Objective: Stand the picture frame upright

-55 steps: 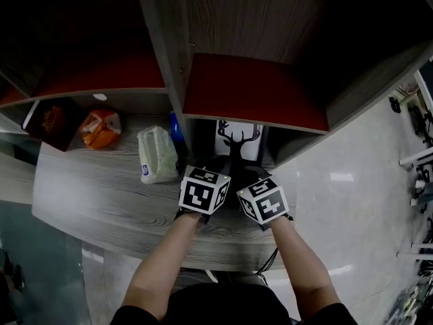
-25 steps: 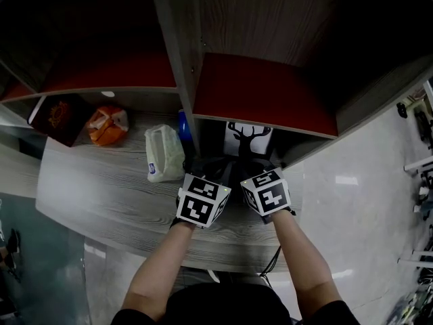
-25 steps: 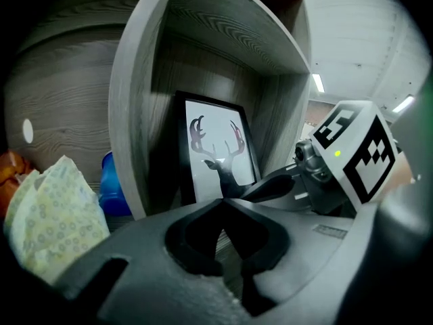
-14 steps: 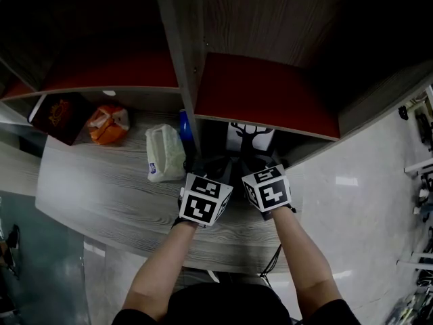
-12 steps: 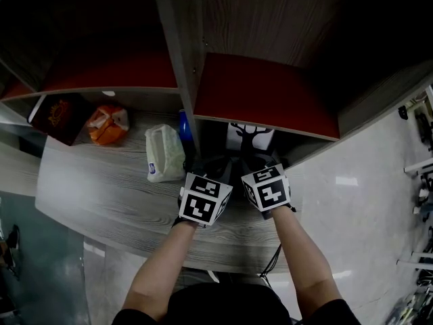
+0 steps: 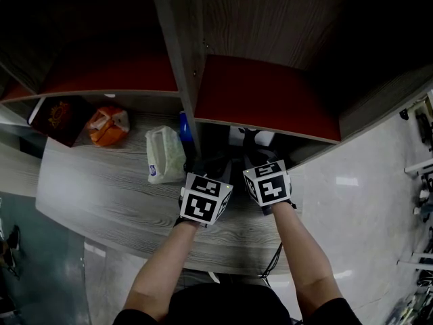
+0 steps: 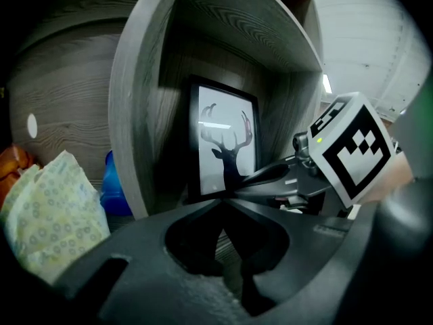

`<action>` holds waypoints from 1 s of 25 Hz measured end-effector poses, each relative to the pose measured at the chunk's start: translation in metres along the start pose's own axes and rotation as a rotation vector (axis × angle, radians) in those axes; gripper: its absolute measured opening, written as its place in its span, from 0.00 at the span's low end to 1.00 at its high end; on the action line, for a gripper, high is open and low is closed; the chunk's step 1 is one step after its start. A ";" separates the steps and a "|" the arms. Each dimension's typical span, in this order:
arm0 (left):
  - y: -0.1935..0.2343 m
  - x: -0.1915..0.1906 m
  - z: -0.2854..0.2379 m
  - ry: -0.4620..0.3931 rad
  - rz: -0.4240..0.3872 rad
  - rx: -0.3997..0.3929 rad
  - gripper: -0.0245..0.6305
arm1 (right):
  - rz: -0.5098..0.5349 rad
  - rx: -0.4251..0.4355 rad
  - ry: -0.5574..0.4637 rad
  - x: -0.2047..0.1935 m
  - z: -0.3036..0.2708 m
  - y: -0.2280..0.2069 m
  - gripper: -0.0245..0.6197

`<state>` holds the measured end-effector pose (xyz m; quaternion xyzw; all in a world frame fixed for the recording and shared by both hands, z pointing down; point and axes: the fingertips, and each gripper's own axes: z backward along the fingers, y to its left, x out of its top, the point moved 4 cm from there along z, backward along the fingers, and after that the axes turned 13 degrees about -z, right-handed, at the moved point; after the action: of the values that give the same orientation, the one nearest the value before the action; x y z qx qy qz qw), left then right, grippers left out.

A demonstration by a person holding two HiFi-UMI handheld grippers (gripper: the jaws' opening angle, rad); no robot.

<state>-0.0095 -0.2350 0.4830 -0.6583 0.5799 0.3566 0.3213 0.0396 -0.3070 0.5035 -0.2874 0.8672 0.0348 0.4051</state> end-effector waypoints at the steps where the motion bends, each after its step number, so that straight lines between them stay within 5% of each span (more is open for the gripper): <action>1: 0.000 0.000 0.000 -0.002 0.001 0.001 0.03 | -0.002 -0.007 0.001 0.000 0.000 -0.001 0.04; 25: -0.003 0.002 -0.006 -0.006 0.006 -0.002 0.03 | -0.025 -0.026 -0.055 -0.003 0.014 -0.003 0.04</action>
<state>-0.0062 -0.2408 0.4842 -0.6560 0.5805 0.3600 0.3212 0.0522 -0.3044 0.4972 -0.3022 0.8517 0.0487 0.4253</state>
